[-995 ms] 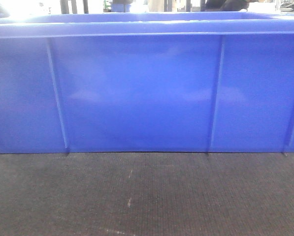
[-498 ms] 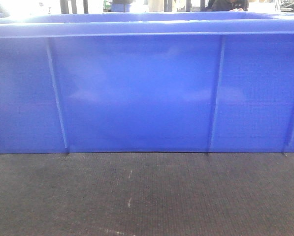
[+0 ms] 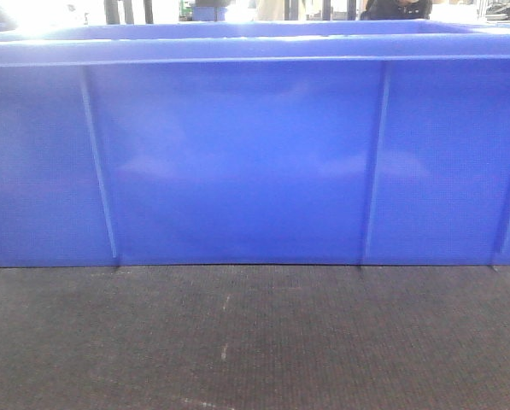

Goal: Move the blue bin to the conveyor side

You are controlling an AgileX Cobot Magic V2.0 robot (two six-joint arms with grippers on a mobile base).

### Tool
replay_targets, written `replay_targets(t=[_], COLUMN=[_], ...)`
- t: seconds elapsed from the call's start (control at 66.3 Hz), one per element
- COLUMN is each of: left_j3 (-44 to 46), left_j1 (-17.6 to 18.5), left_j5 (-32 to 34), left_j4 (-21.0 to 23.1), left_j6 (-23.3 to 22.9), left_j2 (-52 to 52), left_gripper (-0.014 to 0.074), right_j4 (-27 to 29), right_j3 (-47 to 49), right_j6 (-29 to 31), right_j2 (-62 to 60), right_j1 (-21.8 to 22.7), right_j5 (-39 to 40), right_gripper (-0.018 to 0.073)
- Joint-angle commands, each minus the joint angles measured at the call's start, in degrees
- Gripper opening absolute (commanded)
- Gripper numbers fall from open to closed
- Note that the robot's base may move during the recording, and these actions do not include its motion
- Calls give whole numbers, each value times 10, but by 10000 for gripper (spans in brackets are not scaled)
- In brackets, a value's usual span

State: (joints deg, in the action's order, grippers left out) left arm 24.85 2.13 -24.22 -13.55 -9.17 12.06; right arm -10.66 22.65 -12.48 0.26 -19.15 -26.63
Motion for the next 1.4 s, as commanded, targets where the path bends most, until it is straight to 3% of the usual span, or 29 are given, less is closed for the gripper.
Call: replay_targets(t=[0.0,0.075,0.166,0.256,0.528,0.679,0.724,1.388], left_j3=[0,-6,-31,-76,-210,-249,-249,-249], left_j1=[-2,-2,-2,-2,-4,-29,-35,-44], left_j5=[9,9,36,82,181,257,232,238], left_j4=[15,50,96,135,135,150,157,158], left_j6=[1,7,92,127,126,126,126,126], left_j2=[-3,-13,-35,-59,-121,-121,-121,-121], left_gripper=[-8,-8,-8,-8,-8,-8,-8,-8], right_j4=[-1,-1,-1,-1,-1,-1,-1,-1], right_j3=[-1,-1,-1,-1,-1,-1,-1,-1], right_j6=[1,1,1,1,1,1,1,1], right_j2=[-3,-3,-3,-3,-3,-3,-3,-3], right_j1=[1,1,1,1,1,1,1,1], right_j5=[14,14,14,14,14,14,14,14], right_gripper=[-80,-80,-80,-80,-80,-80,-80,-80])
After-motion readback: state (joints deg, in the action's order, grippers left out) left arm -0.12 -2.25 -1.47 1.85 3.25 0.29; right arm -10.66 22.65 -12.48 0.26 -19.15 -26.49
